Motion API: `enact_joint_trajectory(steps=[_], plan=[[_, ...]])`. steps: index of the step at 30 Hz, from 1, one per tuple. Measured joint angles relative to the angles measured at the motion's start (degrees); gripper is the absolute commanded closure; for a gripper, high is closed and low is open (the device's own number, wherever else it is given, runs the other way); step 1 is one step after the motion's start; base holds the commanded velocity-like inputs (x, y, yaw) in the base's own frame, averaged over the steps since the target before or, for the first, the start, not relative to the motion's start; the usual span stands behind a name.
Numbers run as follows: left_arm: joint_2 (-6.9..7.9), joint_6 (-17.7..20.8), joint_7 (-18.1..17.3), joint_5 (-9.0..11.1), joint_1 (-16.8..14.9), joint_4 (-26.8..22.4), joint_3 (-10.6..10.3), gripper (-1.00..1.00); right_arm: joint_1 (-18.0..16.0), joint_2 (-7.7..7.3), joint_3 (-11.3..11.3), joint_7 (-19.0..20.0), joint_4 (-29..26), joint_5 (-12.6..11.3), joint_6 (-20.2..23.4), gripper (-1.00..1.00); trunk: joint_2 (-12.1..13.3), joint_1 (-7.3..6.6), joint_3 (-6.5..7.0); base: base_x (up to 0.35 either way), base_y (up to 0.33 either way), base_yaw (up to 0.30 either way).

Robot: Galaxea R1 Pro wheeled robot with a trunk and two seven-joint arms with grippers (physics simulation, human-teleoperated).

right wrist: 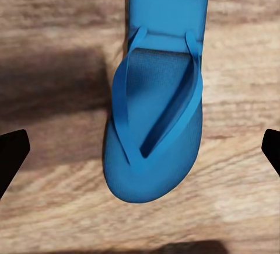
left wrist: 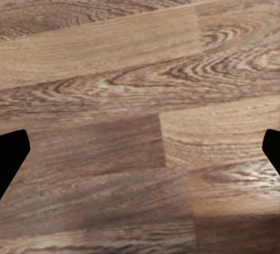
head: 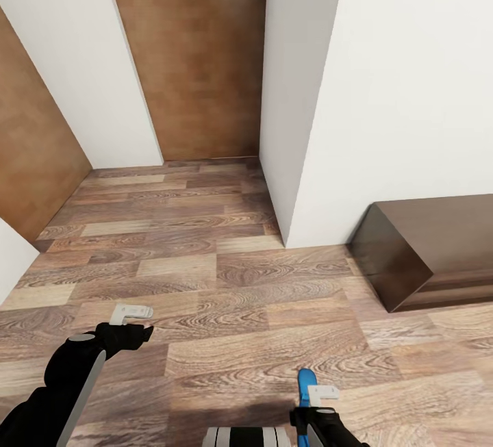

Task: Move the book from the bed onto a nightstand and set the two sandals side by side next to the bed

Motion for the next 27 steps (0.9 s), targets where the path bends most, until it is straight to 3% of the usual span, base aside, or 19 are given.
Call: enact_joint_trajectory(steps=[9,17,27], plan=[[0.0,-0.02,0.0,0.01,0.0,0.0,0.0,-1.0,-0.72,0.0,-0.05,0.0,-0.03,-0.04,0.01,-1.0,0.0,0.0,0.0,0.0,0.0,0.0],[0.0,-0.03,0.0,-0.01,0.0,0.0,0.0,-1.0,-1.46,0.0,-0.03,0.0,-0.02,-0.1,0.06,-1.0,-0.1,0.21,-1.77,0.0,0.0,0.0],[0.0,-0.03,0.0,-0.01,0.0,0.0,0.0,-1.0,-2.52,0.0,-0.06,-0.01,-0.02,-0.14,0.09,-1.0,-0.11,0.21,-1.77,0.0,0.0,0.0]])
